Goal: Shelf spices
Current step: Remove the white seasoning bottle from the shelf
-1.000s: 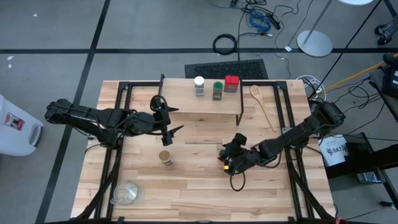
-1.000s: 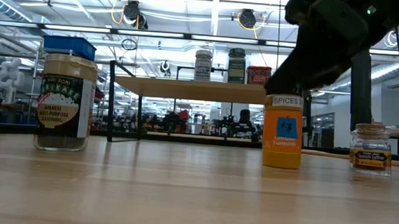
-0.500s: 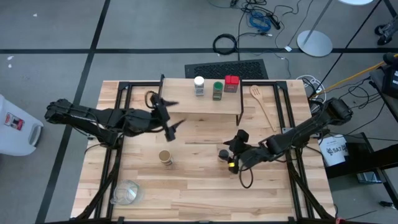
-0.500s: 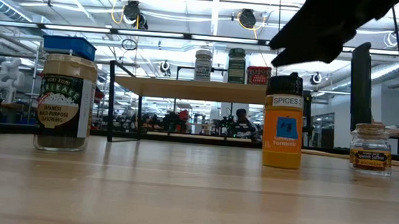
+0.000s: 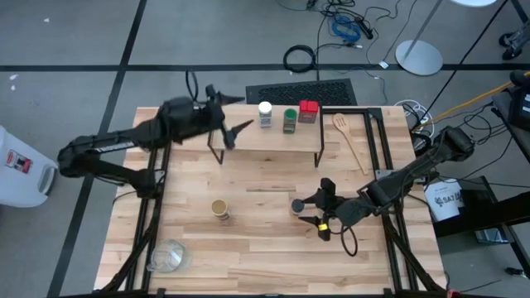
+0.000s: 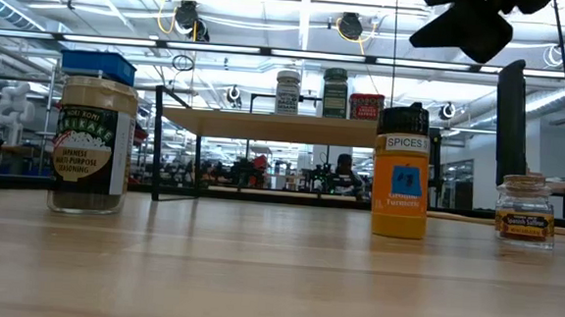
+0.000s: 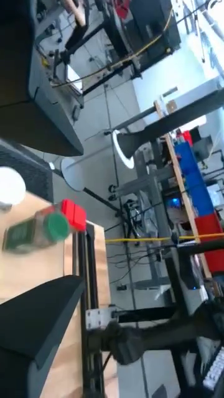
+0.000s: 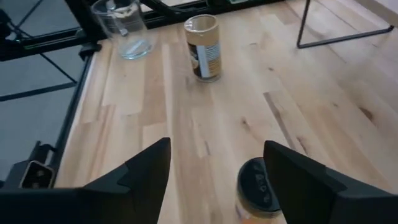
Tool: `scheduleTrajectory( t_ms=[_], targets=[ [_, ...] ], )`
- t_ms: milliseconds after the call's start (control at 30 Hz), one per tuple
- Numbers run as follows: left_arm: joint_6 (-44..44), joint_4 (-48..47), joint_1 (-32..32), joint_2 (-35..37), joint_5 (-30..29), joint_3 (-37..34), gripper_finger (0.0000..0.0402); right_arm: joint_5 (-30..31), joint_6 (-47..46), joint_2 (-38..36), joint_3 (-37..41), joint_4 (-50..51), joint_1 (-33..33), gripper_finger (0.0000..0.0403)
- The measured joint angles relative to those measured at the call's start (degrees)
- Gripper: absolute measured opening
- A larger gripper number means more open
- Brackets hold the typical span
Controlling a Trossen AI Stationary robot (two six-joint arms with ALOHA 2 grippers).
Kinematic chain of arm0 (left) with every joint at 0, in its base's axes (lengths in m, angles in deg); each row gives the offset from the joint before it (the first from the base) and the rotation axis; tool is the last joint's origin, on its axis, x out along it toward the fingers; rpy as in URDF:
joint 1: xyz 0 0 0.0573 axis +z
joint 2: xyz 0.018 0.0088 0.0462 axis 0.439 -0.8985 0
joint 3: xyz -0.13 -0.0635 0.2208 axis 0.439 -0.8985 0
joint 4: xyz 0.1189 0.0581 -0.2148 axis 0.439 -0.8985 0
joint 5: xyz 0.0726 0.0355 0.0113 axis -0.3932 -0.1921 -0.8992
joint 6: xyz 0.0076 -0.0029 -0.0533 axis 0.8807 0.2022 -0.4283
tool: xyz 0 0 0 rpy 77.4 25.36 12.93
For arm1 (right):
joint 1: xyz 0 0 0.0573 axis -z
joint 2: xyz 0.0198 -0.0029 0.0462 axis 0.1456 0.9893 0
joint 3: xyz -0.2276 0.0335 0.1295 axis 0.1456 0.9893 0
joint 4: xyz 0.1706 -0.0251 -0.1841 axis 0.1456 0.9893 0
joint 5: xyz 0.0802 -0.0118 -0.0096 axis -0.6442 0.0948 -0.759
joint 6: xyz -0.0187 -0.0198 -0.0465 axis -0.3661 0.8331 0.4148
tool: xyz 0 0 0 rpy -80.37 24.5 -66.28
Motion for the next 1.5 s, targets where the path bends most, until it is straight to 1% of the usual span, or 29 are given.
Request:
scheduleTrajectory(
  t_ms=[33, 67, 167, 233, 300, 333, 433, 500, 667, 733, 800, 867, 900, 1000, 1067, 1167, 1333, 1400, 1500],
  targets=[
    [0.4, 0.2, 1.8, -0.3, 1.4, 0.0, 0.0338, 0.0, -0.2, 0.0, 0.0, 0.4, -0.2, 0.0242],
    [1.7, 0.4, 3.3, -0.5, 1.2, 0.0, 0.0338, 0.0, -0.7, 0.0, 0.0, 0.8, -0.4, 0.0242],
    [6.4, 1.1, 6.0, -1.0, -5.7, 0.0, 0.0338, 0.0, -2.2, 0.1, 0.0, 0.9, -1.1, 0.0242],
    [5.0, 0.1, 6.7, -1.1, -10.2, 0.0, 0.0338, 0.0, -3.1, 0.1, 0.0, 0.9, -1.3, 0.0242],
    [0.0, -1.8, 6.9, -1.1, -12.2, 0.0, 0.0338, 0.0, -4.1, 0.1, 0.0, 0.9, -1.3, 0.0242],
    [-1.6, -2.3, 6.9, -1.3, -11.7, 0.0, 0.0338, 0.0, -4.5, 0.1, 0.0, 0.9, -1.3, 0.0242],
    [-2.6, -2.3, 6.9, -2.2, -7.8, 0.0, 0.0338, 0.1, -4.6, 0.1, 0.0, 0.5, -1.3, 0.0242],
    [-3.2, -2.3, 7.1, -3.0, -4.1, 0.0, 0.0338, 0.3, -4.5, 0.1, 0.0, 0.5, -1.2, 0.0242],
    [-3.2, -2.3, 10.0, -6.7, 4.5, 1.9, 0.0338, 0.4, -4.1, 0.1, 0.0, 0.5, -1.2, 0.0242],
    [-2.2, -2.2, 11.4, -8.5, 6.8, 2.8, 0.0338, 0.4, -3.6, 0.1, 0.0, 0.4, -1.2, 0.0242],
    [0.7, -1.4, 12.0, -10.0, 6.6, 3.0, 0.0338, 0.4, -3.2, 0.1, 0.0, 0.4, -1.2, 0.0242],
    [3.7, -0.5, 12.2, -10.5, 4.4, 3.0, 0.0338, 0.4, -3.1, 0.1, 0.0, 0.4, -1.2, 0.0242],
    [3.7, -1.2, 12.1, -10.6, 3.6, 3.1, 0.0338, 0.4, -3.1, 0.1, 0.0, 0.4, -1.2, 0.0242],
    [-3.9, -4.4, 11.5, -10.5, 3.1, 3.1, 0.0338, 0.4, -3.1, 0.1, 0.0, 0.4, -1.2, 0.0242],
    [-5.9, -5.2, 11.2, -10.6, 3.2, 3.1, 0.0338, 0.4, -2.9, 0.1, 0.0, 0.4, -1.2, 0.0242],
    [-6.0, -5.7, 11.2, -10.5, 3.7, 3.1, 0.0338, 0.4, -2.5, 0.1, 0.0, 0.4, -1.2, 0.0242],
    [-1.8, -5.5, 12.3, -10.5, 5.4, 3.1, 0.0338, 0.4, -2.5, 0.1, 0.0, 0.4, -1.2, 0.0242],
    [-1.7, -5.7, 13.5, -10.6, 8.1, 3.1, 0.0338, 0.4, -2.5, 0.1, 0.0, 0.4, -1.2, 0.0242],
    [-2.6, -5.8, 16.0, -10.6, 16.3, 3.1, 0.0339, 0.4, -2.5, 0.1, 0.0, 0.2, -1.2, 0.0242]
  ],
)
